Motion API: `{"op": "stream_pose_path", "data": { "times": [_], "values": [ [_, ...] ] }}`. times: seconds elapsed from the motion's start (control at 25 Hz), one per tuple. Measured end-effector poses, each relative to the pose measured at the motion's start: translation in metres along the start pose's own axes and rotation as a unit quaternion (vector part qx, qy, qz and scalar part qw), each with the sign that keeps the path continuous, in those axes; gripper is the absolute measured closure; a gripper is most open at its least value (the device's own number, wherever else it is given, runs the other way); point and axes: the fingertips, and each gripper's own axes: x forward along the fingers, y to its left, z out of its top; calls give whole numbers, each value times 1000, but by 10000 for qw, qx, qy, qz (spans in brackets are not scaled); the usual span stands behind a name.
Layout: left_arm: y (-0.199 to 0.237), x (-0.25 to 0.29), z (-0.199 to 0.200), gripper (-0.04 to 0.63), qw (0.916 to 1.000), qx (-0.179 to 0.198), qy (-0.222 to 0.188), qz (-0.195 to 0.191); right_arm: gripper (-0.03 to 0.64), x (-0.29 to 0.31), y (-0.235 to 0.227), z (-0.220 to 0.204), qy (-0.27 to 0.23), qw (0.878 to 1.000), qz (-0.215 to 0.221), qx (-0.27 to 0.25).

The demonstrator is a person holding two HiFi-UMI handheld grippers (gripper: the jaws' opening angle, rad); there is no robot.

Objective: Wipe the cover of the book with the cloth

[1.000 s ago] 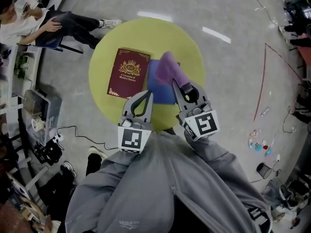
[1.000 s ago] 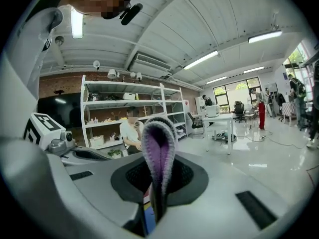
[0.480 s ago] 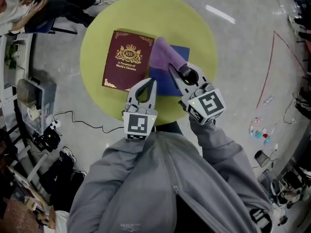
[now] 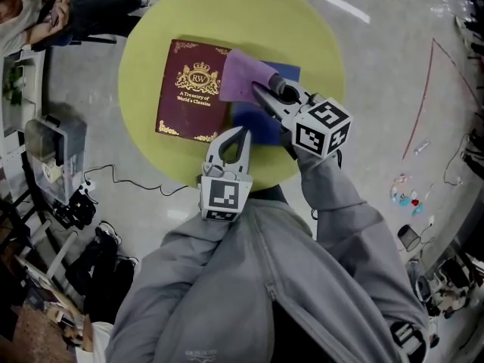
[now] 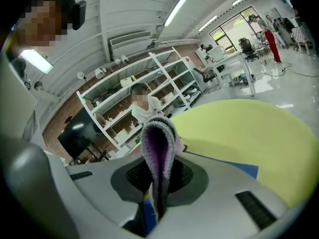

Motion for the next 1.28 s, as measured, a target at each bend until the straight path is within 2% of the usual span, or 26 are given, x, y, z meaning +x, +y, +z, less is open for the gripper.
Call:
{"op": "stream_pose_path", "data": {
  "times": [0.2, 0.32, 0.56, 0.76, 1.28],
  "values": [
    [-6, 9, -19, 578, 9989, 26, 458, -28, 558, 22, -24, -4, 450, 9975, -173, 512],
    [-4, 14, -25, 578, 9982, -4, 597, 37, 558, 33, -38, -8, 688, 9941, -364, 755],
    [-10, 19, -33, 578, 9964, 46, 841, -12, 558, 44, -48, -16, 1056, 9881, -630, 921],
    [-9, 22, -59, 578, 9910, -82, 1336, 18, 558, 45, -55, -18, 1190, 9847, -708, 1056],
    [-9, 21, -64, 578, 9916, -248, 1271, 48, 558, 4, -82, -26, 1252, 9770, -1134, 1303]
  ]
}}
